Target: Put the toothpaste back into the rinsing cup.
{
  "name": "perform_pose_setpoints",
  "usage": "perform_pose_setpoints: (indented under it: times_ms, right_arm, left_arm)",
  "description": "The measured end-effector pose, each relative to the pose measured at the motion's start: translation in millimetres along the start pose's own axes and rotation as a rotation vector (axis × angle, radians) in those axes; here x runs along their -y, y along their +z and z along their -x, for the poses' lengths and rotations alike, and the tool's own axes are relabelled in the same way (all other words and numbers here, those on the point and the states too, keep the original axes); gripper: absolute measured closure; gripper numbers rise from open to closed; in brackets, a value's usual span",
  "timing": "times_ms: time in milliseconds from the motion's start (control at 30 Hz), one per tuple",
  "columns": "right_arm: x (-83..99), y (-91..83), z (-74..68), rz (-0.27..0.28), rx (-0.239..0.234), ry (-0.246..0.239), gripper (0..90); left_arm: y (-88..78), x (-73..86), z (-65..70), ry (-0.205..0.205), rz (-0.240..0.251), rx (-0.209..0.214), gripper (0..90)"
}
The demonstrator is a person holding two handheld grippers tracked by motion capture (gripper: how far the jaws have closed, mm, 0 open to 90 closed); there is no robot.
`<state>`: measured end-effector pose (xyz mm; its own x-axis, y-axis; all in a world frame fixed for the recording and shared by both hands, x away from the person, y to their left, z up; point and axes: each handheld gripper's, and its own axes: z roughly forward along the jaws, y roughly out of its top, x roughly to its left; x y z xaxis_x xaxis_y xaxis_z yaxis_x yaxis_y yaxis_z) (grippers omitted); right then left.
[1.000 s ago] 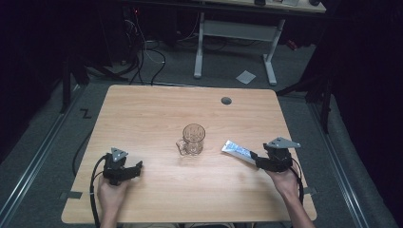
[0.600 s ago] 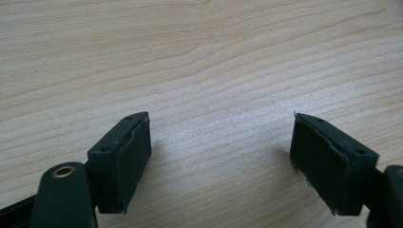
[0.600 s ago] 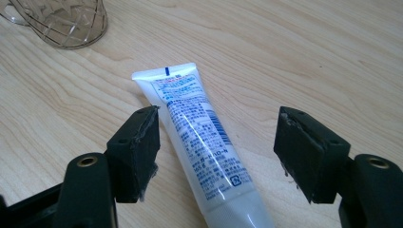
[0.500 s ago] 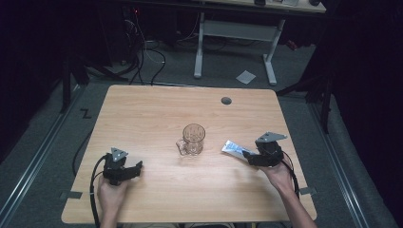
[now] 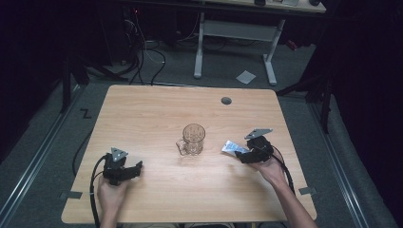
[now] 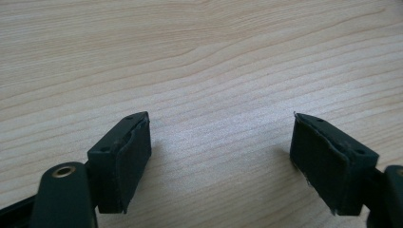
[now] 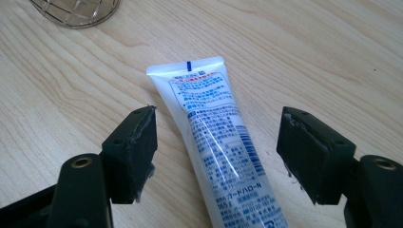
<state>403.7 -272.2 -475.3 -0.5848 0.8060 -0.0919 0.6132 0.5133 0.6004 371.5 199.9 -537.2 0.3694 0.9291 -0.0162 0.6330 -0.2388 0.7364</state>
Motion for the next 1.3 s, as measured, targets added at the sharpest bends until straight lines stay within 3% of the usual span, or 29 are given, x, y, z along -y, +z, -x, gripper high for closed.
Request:
perform_pose_setpoints:
  times_ms: [567,967,1167,1300]
  right_arm:
    - [-4.9,28.6,-1.4,-0.09,-0.038,0.001,28.9]
    - [-12.8,46.4,2.5,-0.192,-0.053,-0.001,29.1]
    - [-12.7,47.8,6.8,-0.184,-0.082,0.009,34.0]
    - [-14.2,46.6,9.4,-0.201,-0.075,0.007,40.2]
  left_arm:
    - [0.1,0.0,0.1,0.0,0.001,-0.001,22.0]
    - [0.1,0.0,0.0,0.0,0.001,-0.001,22.0]
    - [0.0,-0.1,-0.1,0.0,0.0,0.0,22.1]
    - [0.1,0.0,0.1,-0.001,0.001,-0.002,22.0]
